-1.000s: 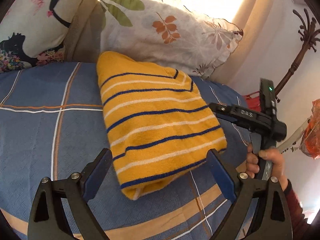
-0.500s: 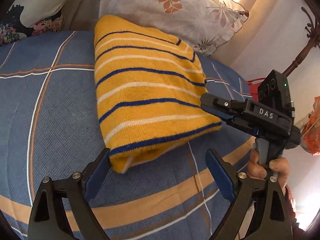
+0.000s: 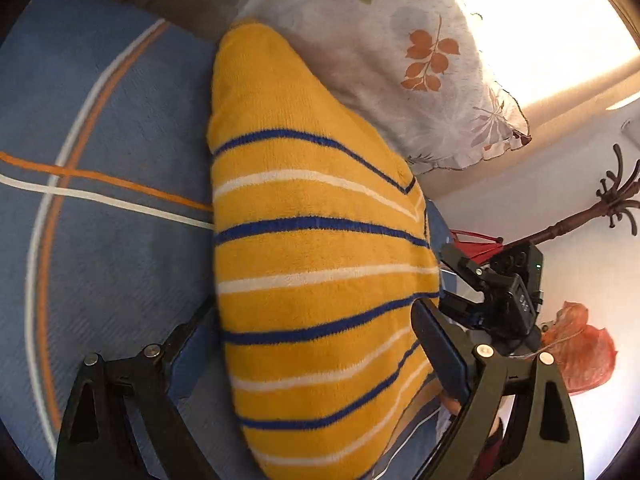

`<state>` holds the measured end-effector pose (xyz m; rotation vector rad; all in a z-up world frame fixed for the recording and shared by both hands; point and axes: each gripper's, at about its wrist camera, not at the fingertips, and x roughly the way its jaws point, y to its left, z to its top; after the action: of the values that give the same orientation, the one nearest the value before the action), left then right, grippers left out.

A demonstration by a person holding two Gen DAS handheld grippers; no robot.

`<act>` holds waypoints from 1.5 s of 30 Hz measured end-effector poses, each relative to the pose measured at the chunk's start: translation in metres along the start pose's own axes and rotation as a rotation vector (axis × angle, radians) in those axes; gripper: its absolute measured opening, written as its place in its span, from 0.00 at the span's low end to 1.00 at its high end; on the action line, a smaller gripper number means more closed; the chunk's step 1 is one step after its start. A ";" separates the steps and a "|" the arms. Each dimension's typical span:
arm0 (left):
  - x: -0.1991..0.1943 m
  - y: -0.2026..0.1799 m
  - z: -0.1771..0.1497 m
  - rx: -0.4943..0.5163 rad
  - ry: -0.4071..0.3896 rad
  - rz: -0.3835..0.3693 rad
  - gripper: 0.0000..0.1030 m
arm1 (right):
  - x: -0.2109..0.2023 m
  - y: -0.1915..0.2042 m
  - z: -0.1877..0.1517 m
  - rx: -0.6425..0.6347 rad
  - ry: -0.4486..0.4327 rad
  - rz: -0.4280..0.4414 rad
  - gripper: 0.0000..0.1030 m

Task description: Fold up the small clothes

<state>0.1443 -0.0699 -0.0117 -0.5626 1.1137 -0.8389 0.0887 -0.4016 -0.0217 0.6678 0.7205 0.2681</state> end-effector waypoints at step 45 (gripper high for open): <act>-0.109 0.041 -0.040 0.023 -0.431 0.381 0.79 | 0.074 0.083 -0.041 -0.307 -0.124 -0.079 0.76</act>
<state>0.0976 0.0433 0.0018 -0.4635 0.7775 -0.3734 0.1144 -0.2861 -0.0302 0.3593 0.5702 0.2557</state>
